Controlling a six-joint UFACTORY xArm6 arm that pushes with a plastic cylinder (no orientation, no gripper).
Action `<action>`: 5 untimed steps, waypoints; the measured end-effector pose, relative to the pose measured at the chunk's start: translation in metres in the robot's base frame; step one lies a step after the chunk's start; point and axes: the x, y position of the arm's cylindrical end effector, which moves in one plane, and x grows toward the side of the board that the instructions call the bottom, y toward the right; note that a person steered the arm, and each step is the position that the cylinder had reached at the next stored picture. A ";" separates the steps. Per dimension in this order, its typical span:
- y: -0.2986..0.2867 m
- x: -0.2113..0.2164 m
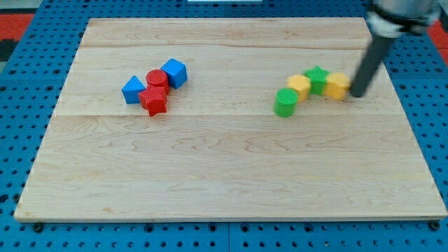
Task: Place the yellow heart right to the yellow hexagon
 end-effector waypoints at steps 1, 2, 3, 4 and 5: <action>-0.125 -0.029; -0.148 -0.033; -0.109 -0.013; -0.021 -0.015; -0.005 -0.033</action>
